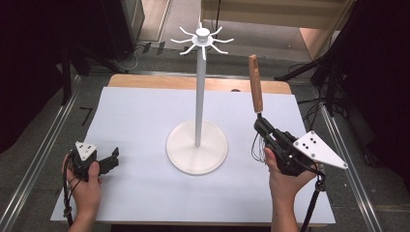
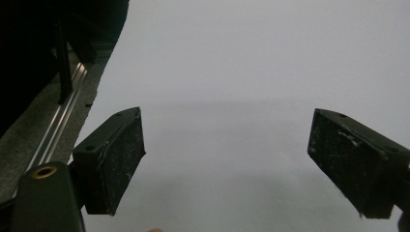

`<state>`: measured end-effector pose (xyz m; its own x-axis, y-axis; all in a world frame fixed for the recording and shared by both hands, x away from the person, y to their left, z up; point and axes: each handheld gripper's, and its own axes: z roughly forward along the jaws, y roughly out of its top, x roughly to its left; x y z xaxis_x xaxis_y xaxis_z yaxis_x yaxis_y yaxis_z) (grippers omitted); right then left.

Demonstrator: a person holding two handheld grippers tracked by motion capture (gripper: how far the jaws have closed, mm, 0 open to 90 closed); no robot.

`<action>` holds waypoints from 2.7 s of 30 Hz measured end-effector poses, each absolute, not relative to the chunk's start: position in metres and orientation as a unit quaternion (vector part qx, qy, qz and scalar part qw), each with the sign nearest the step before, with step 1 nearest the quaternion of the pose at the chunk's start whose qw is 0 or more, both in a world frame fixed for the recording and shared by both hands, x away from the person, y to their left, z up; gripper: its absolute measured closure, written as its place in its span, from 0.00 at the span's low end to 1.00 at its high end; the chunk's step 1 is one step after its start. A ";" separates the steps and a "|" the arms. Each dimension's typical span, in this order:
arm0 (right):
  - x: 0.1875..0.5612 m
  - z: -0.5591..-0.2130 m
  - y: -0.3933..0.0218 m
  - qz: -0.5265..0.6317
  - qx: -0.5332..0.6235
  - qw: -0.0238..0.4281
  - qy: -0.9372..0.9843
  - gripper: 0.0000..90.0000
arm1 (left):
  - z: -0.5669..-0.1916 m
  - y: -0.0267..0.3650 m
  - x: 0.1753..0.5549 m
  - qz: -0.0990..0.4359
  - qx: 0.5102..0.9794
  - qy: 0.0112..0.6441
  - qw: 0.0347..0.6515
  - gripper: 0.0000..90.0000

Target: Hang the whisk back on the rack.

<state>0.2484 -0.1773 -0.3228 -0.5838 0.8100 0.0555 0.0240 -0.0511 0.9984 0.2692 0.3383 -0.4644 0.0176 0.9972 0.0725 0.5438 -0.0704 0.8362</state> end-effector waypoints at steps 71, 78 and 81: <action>0.254 -0.302 -0.135 0.656 0.284 0.306 0.629 0.94 | -0.464 0.339 0.270 0.355 0.639 0.604 0.318 0.16; 0.256 -0.304 -0.134 0.655 0.284 0.306 0.629 0.94 | -0.464 0.339 0.269 0.354 0.639 0.604 0.318 0.16; 0.256 -0.306 -0.132 0.655 0.286 0.305 0.630 0.94 | -0.464 0.339 0.269 0.354 0.639 0.604 0.318 0.16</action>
<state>0.2562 -0.1325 -0.3057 -0.6508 0.7592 -0.0100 -0.0390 -0.0202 0.9990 0.2694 0.3390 -0.4642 0.0191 0.9975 0.0679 0.5470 -0.0672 0.8345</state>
